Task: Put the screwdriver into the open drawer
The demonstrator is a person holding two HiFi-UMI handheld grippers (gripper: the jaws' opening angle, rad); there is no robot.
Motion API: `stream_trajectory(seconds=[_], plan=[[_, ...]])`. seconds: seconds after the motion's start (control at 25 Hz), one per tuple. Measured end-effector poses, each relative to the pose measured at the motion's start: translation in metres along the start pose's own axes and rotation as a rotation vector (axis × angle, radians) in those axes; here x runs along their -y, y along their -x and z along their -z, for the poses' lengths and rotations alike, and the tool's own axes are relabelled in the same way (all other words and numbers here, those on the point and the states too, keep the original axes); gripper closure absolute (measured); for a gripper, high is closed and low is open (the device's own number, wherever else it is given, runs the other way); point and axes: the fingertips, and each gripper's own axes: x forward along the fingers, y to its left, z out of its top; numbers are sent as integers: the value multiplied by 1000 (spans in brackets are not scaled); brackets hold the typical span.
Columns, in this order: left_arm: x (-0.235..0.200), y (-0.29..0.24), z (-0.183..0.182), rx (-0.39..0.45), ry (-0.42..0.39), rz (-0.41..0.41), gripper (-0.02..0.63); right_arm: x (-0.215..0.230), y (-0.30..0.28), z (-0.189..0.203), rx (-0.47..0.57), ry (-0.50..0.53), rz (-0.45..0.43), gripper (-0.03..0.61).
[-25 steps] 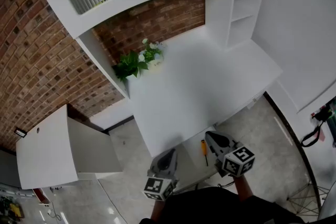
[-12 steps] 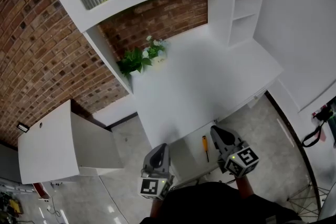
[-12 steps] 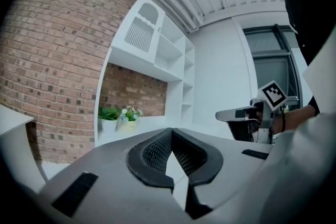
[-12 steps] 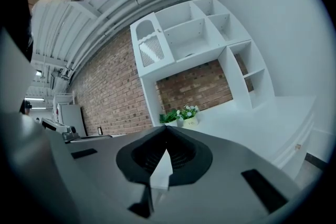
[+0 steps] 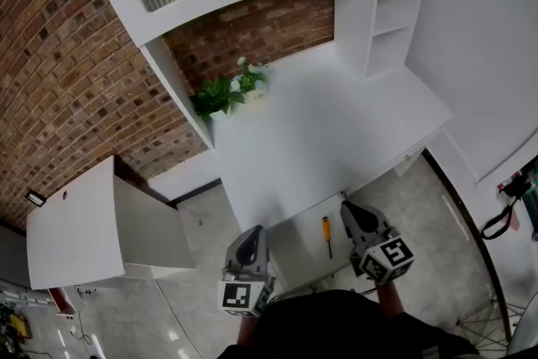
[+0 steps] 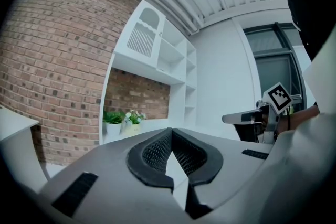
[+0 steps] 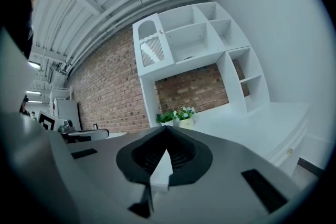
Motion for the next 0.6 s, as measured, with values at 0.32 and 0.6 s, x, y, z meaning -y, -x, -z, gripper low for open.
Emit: stream_trajectory(seconds=[0.32,0.6], plan=[[-6,6,3,-7,-28,-20,606,0,8,6,5,-44,16,563],[-6,7,3,-8,-19,-32,605,4,11,13,-11,-40,29,563]])
